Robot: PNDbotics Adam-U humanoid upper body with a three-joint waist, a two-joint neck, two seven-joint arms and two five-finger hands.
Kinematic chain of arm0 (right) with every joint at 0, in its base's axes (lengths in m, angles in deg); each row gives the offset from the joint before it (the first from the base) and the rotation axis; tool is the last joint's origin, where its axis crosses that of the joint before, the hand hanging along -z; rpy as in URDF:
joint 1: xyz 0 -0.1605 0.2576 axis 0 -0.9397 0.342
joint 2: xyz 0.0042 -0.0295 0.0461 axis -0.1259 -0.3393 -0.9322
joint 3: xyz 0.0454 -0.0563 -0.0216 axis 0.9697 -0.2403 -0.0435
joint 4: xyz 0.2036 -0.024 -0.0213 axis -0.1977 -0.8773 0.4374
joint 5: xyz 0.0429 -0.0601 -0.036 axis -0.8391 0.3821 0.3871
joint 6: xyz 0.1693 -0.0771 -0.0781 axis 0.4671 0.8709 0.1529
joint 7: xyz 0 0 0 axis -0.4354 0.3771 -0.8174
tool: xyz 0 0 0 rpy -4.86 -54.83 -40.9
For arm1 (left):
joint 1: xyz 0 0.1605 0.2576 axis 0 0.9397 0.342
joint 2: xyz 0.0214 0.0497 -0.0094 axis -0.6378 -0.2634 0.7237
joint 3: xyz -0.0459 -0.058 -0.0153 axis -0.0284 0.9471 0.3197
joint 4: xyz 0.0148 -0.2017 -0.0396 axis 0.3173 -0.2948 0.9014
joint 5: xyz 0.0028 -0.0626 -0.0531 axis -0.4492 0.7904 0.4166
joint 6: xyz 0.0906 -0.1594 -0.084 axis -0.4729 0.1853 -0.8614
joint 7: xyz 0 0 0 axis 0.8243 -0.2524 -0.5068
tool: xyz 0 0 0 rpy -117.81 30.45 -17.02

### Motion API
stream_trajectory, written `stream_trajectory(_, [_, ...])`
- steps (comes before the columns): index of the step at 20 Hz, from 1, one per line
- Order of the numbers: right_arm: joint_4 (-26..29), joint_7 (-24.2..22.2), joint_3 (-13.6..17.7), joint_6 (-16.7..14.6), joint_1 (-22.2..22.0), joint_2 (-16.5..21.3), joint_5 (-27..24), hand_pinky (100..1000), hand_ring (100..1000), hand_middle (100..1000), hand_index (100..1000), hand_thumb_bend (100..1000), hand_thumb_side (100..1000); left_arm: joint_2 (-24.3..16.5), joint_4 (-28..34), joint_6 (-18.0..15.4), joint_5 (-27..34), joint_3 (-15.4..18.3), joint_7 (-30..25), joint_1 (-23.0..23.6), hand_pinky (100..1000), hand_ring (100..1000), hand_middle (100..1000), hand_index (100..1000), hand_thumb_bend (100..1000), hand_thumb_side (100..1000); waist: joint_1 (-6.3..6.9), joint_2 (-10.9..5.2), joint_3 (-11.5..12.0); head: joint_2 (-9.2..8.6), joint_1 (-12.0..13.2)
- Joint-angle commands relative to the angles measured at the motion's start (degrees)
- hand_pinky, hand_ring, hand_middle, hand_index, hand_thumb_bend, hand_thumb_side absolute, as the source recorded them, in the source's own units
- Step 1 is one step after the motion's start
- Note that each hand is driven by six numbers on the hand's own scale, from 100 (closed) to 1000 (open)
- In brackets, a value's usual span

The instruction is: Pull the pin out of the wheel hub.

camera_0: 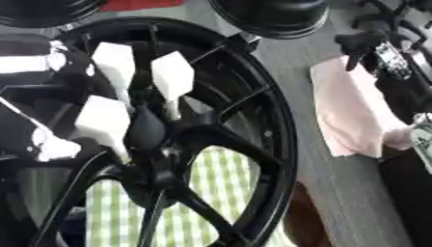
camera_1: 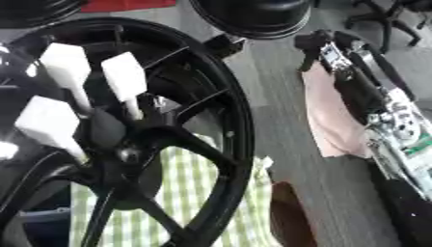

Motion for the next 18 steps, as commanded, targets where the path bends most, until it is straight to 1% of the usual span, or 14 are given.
stream_trajectory(1, [0.9, -0.2, 0.6, -0.2, 0.5, 0.8, 0.2, 964, 915, 394, 654, 100, 703, -0.4, -0.1, -0.8, -0.6, 0.2, 0.1, -0.4, 797, 688, 683, 793, 394, 276, -0.04, -0.89, -0.2, -0.98, 0.2])
stream_trajectory(5, [0.9, -0.1, 0.6, -0.1, 0.4, 0.6, 0.2, 964, 916, 395, 655, 100, 705, -0.1, -0.3, -1.1, -0.3, 0.1, 0.8, -0.4, 789, 648, 638, 765, 379, 279, -0.03, -0.90, -0.2, -0.84, 0.2])
stream_trajectory(7, [0.9, -0.1, 0.6, 0.0, 0.4, 0.6, 0.2, 965, 916, 395, 655, 100, 705, 0.1, -0.3, -1.1, 0.3, 0.1, 1.3, -0.6, 783, 615, 603, 736, 372, 275, -0.03, -0.94, -0.2, -0.83, 0.2])
stream_trajectory(10, [0.9, 0.0, 0.7, 0.1, 0.3, 0.5, 0.2, 965, 917, 395, 656, 100, 706, 0.2, -0.3, -0.9, 1.6, 0.1, 2.4, -0.7, 767, 557, 535, 674, 346, 270, -0.05, -1.00, -0.2, -0.75, 0.1])
stream_trajectory(12, [0.9, 0.1, 0.7, 0.3, 0.2, 0.5, 0.3, 965, 917, 395, 656, 100, 709, 0.2, -0.2, -0.6, 2.7, 0.2, 3.4, -0.8, 752, 512, 488, 621, 302, 253, -0.06, -1.05, -0.1, -0.68, 0.1])
stream_trajectory(15, [0.9, 0.1, 0.7, 0.7, 0.1, 0.5, 0.3, 966, 917, 395, 656, 100, 710, 0.2, 0.0, 0.0, 4.3, 0.3, 5.1, -0.9, 737, 474, 444, 552, 261, 229, -0.04, -1.18, 0.0, -0.58, 0.0])
stream_trajectory(16, [0.9, 0.1, 0.7, 0.7, 0.1, 0.5, 0.3, 966, 917, 396, 656, 100, 710, 0.1, 0.1, 0.2, 4.9, 0.4, 5.8, -1.0, 731, 461, 428, 512, 254, 207, -0.03, -1.25, 0.0, -0.52, 0.0])
stream_trajectory(18, [0.9, 0.1, 0.7, 0.7, 0.1, 0.6, 0.3, 966, 917, 396, 656, 100, 709, -0.1, 0.3, 0.7, 5.8, 0.6, 6.9, -1.0, 722, 440, 402, 468, 261, 170, 0.00, -1.44, 0.1, -0.32, -0.1])
